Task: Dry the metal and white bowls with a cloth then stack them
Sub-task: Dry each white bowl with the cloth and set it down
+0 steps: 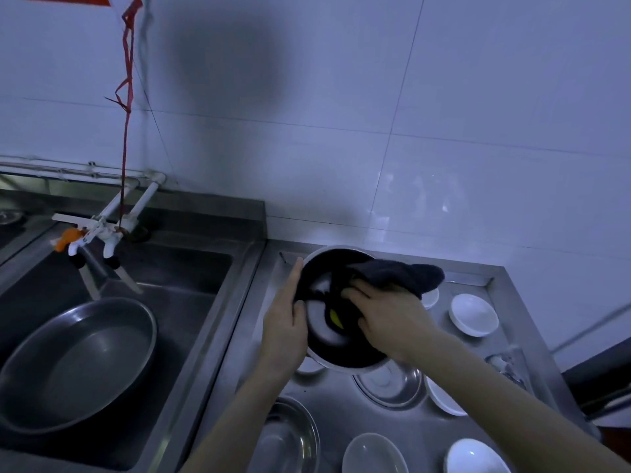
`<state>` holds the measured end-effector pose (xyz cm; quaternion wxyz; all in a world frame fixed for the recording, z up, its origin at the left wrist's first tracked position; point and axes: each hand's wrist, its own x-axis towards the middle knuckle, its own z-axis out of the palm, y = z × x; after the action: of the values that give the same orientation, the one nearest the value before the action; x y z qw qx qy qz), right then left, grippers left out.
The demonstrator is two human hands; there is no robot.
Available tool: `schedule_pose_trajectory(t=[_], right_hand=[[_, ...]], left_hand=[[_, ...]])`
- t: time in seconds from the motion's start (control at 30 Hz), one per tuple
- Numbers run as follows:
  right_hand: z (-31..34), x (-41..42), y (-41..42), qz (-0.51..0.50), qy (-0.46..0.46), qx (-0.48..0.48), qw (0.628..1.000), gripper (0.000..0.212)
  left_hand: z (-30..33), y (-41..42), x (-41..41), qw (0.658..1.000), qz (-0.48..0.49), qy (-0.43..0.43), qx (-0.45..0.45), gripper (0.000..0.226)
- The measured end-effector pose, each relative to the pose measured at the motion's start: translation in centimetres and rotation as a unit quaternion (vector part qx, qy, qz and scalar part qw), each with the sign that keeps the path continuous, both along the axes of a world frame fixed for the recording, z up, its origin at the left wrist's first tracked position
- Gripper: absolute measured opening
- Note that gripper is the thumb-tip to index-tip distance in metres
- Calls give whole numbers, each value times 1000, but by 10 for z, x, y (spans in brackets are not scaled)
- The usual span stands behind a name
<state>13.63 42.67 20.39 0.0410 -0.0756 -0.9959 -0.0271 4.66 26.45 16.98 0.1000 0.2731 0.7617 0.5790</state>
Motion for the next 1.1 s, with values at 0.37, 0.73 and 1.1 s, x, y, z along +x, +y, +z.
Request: schedule_pose_trajectory(t=[0.37, 0.73, 1.1], right_hand=[[1, -6, -21, 20, -90, -222, 971, 20], [-10, -20, 5, 9, 208, 89, 974, 35], [-9, -4, 6, 94, 206, -122, 966, 27]], left_hand=[[-6, -4, -15, 995, 28, -89, 34, 57], [1, 11, 3, 992, -61, -110, -9, 64], [-5, 13, -20, 990, -7, -140, 8, 70]])
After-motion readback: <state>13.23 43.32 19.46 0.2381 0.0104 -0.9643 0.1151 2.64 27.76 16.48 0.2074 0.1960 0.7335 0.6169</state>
